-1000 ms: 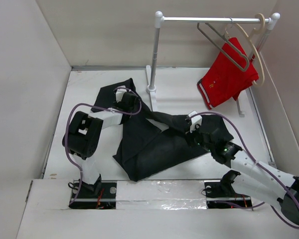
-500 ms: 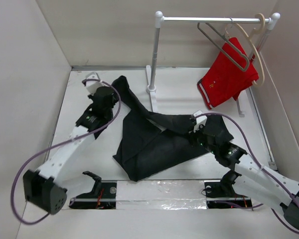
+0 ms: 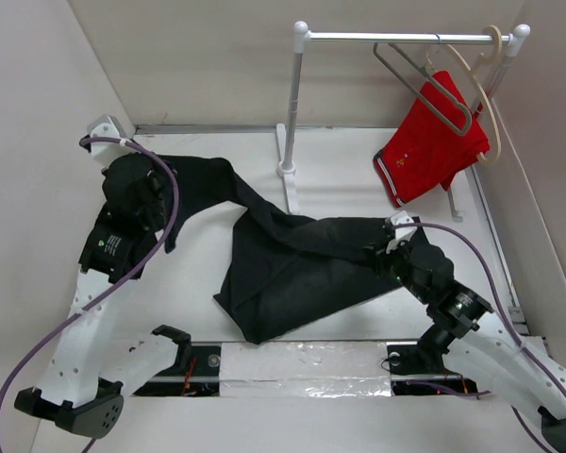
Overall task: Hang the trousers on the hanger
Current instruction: Flatten out the trousers at the center of the board.
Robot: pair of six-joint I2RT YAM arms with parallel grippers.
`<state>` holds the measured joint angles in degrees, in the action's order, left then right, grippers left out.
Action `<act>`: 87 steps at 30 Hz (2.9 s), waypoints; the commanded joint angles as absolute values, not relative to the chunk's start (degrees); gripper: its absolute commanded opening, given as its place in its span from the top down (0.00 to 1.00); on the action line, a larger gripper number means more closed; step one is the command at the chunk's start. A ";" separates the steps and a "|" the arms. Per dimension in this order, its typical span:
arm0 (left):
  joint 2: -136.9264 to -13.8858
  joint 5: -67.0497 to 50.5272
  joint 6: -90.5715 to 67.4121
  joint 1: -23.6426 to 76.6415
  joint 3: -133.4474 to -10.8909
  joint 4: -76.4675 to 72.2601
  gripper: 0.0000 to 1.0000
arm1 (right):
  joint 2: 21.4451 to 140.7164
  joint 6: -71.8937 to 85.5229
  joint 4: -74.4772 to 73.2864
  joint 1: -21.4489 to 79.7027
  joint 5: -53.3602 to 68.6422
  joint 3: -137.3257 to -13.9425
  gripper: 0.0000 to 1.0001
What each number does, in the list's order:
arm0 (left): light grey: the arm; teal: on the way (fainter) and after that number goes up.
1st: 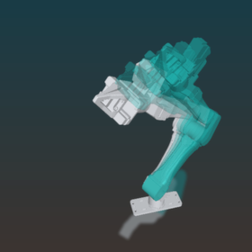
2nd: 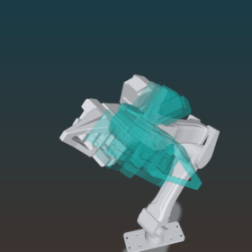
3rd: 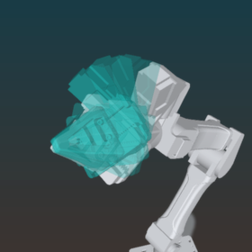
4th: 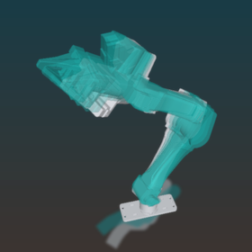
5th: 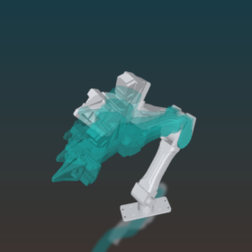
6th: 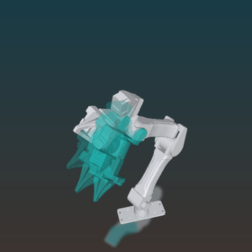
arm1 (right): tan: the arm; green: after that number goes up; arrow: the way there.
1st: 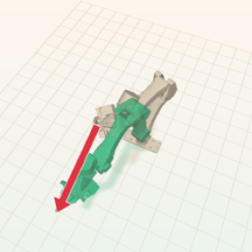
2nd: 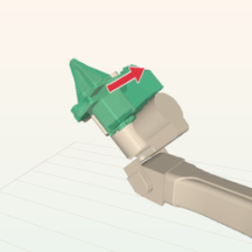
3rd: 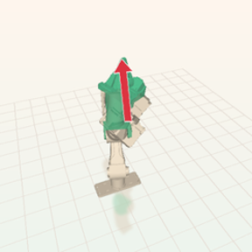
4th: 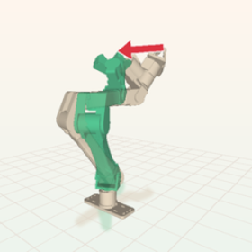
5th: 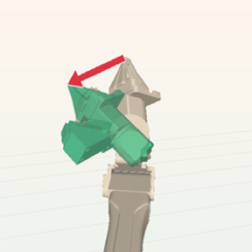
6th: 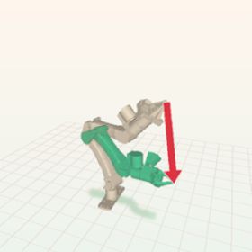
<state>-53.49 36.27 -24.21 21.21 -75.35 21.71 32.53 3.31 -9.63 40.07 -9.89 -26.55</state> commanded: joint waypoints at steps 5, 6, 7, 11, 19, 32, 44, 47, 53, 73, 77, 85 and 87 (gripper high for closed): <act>-50.27 31.46 -21.45 20.04 -83.04 17.49 1.00 | 30.14 7.44 -20.81 39.64 -22.46 -31.90 1.00; -51.58 31.81 -21.18 20.04 -83.75 18.53 1.00 | 30.32 9.47 -21.53 39.64 -24.24 -31.38 1.00; -52.03 31.82 -20.83 20.04 -84.02 18.54 1.00 | 30.24 10.54 -21.19 39.03 -24.95 -30.77 1.00; -52.03 29.27 -20.30 20.04 -80.26 15.21 1.00 | 31.37 17.92 -17.23 36.92 -31.01 -27.16 0.57; -49.49 28.65 -17.40 20.04 -75.68 12.05 1.00 | 41.74 15.21 -6.27 7.86 -14.80 -22.69 0.32; -45.79 27.42 -17.67 20.04 -67.15 7.74 1.00 | 43.95 10.81 1.85 -8.96 14.42 -16.70 0.45; -45.97 28.30 -18.54 20.04 -66.00 6.51 1.00 | 41.75 10.37 -2.64 -8.96 14.68 -16.45 0.41; -46.05 28.30 -18.63 20.04 -66.00 5.71 1.00 | 40.87 12.21 2.37 -8.96 13.18 -13.37 0.38; -45.88 28.74 -18.37 20.04 -65.39 5.45 1.00 | 51.58 11.52 5.98 -8.96 19.51 -15.55 0.38; -45.80 36.02 -18.72 20.04 -65.31 1.33 1.00 | 17.41 8.52 -28.91 -7.48 12.19 -29.52 1.00; -42.72 41.91 -16.79 20.04 -63.37 -1.06 1.00 | 12.15 7.30 -37.58 -6.94 12.84 -42.59 1.00; -42.53 45.08 -16.53 20.04 -63.99 1.39 1.00 | 16.09 4.65 -49.84 -3.96 4.25 -64.26 1.00; -43.41 46.84 -15.56 20.04 -63.37 1.32 1.00 | 15.91 4.66 -47.91 -2.39 1.51 -59.34 0.98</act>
<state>-42.35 43.44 -17.30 20.16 -63.24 4.21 14.59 5.45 -44.16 -4.08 8.03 -64.03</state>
